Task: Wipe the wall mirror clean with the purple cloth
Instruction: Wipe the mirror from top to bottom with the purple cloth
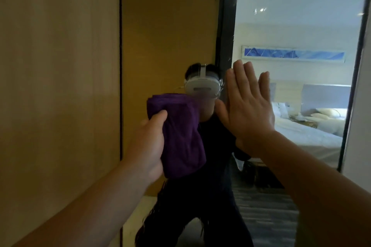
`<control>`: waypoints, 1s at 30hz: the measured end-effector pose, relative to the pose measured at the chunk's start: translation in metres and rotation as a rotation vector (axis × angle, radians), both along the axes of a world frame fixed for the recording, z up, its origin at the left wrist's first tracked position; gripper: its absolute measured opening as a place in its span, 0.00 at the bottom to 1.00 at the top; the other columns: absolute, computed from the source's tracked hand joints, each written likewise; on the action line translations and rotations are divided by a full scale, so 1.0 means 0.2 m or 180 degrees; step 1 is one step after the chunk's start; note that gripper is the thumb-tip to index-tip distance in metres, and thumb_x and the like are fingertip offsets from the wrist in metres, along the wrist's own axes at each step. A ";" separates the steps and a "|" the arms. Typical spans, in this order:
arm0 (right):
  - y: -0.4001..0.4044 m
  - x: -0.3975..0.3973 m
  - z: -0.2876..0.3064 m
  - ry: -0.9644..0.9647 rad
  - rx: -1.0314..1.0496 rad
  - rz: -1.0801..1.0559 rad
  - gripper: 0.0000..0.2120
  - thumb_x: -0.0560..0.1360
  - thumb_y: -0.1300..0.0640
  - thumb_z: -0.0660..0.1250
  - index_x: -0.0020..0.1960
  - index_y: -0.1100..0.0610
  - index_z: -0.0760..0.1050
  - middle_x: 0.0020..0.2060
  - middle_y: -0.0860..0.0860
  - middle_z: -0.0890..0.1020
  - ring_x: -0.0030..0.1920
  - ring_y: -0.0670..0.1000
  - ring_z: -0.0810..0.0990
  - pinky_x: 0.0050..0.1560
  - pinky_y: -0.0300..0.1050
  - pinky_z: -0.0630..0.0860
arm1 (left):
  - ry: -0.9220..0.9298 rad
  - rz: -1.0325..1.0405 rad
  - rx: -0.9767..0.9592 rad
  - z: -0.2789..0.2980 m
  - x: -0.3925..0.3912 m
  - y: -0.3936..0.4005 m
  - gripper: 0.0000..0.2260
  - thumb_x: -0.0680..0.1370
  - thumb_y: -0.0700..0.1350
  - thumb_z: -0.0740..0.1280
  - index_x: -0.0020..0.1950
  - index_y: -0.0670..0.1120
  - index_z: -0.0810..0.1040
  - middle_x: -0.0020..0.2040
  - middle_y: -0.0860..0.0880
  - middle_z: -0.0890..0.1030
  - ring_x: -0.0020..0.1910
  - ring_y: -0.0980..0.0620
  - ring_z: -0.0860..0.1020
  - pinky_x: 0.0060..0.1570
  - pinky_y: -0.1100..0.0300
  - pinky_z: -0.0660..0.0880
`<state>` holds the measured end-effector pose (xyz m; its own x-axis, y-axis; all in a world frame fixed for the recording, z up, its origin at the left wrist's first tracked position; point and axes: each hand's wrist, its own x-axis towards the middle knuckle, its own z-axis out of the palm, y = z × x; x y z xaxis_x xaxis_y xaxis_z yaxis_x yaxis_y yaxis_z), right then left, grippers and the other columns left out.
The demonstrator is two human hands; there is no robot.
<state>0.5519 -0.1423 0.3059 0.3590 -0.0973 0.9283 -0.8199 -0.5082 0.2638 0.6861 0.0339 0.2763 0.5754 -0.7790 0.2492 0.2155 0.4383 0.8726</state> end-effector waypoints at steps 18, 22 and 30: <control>0.00 0.00 0.00 -0.0100 -0.0072 0.0109 0.35 0.81 0.38 0.45 0.79 0.61 0.54 0.80 0.58 0.52 0.80 0.56 0.44 0.78 0.64 0.44 | -0.6045 0.4004 -0.0470 0.82 0.47 -0.33 0.28 0.81 0.57 0.50 0.78 0.47 0.60 0.79 0.45 0.58 0.78 0.43 0.54 0.76 0.45 0.50; -0.01 0.00 0.00 -0.0107 -0.0012 0.0214 0.35 0.81 0.39 0.50 0.80 0.61 0.53 0.80 0.58 0.51 0.80 0.56 0.44 0.78 0.63 0.43 | -0.6174 0.4054 -0.0546 0.65 0.51 -0.32 0.28 0.81 0.58 0.52 0.78 0.46 0.60 0.79 0.45 0.59 0.78 0.44 0.56 0.75 0.46 0.52; -0.01 0.02 -0.02 -0.0291 -0.0094 0.0400 0.35 0.80 0.40 0.53 0.79 0.61 0.54 0.80 0.59 0.53 0.80 0.58 0.47 0.77 0.65 0.43 | -0.6081 0.3769 -0.0694 -0.22 0.57 -0.26 0.28 0.79 0.54 0.61 0.75 0.42 0.64 0.76 0.41 0.63 0.76 0.41 0.59 0.74 0.42 0.57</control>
